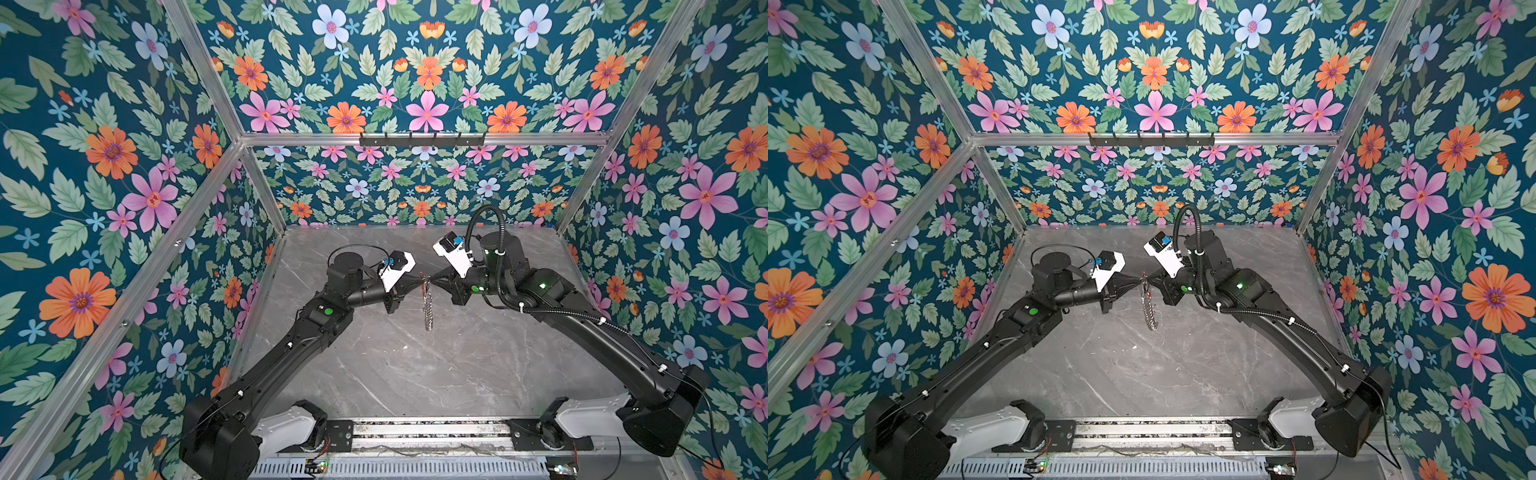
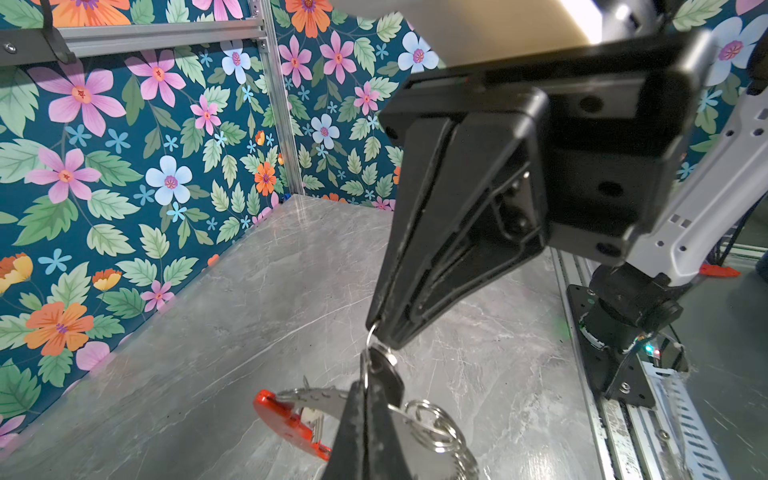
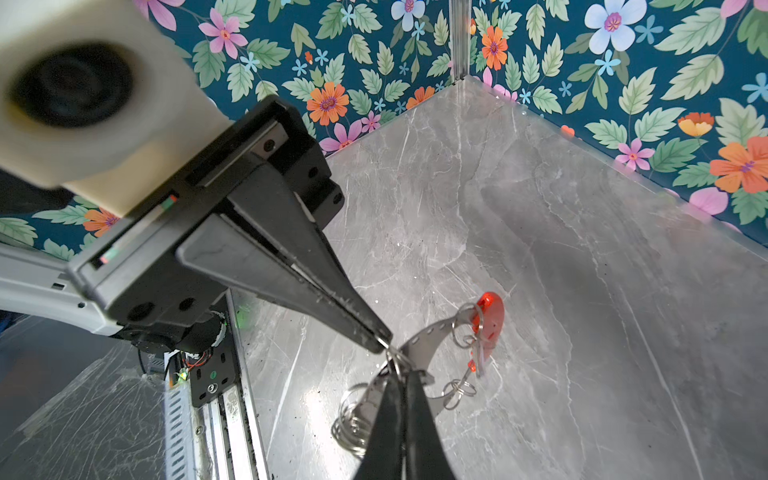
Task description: Put the keys on the keyring
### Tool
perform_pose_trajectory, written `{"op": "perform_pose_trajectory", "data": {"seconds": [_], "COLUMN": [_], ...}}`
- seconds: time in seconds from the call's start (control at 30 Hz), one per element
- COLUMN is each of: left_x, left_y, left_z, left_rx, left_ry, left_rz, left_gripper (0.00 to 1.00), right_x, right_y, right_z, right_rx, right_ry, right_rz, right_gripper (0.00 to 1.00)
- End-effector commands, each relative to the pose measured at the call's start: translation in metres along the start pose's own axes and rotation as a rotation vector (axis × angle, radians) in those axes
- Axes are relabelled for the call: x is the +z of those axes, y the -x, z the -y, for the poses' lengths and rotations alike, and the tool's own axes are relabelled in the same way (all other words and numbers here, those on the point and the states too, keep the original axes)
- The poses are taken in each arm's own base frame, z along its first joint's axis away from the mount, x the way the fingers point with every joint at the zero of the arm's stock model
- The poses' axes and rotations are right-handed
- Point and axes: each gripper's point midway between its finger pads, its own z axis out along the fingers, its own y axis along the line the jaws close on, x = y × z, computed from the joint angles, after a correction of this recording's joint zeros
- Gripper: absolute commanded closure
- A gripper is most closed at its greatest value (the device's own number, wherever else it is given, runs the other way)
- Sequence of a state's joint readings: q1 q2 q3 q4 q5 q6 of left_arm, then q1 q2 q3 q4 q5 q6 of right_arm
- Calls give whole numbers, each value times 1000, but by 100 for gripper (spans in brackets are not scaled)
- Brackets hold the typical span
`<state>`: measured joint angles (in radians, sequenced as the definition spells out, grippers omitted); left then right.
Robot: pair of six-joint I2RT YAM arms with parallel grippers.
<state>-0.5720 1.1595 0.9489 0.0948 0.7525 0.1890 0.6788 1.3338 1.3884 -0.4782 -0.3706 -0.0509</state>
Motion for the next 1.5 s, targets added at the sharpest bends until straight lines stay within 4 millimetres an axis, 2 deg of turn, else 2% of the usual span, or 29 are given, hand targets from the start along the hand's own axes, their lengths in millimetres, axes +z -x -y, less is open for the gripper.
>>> {"op": "perform_pose_trajectory", "data": {"seconds": [0.0,0.47,0.8,1.1,1.27,1.47], "left_x": [-2,-9,-9,-9,-6,2], "left_y": [9,21,28,30,27,19], "left_z": [5,11,8,5,2,-1], "left_rx": [27,52,52,48,27,-24], "left_ry": [-25,-28,-16,5,2,-7], "left_rz": [27,74,116,127,125,114], "left_gripper": [100,100,100,100,100,100], "right_x": [0,2,3,-1,-5,-16], "right_y": [-1,-12,-20,-28,-24,-2], "right_z": [10,19,18,26,21,8], "right_rx": [9,45,102,152,145,138], "right_ry": [-59,-68,-6,-8,11,68], "right_rz": [-8,-41,-72,-89,-72,15], "right_gripper": [100,100,100,100,100,100]}}
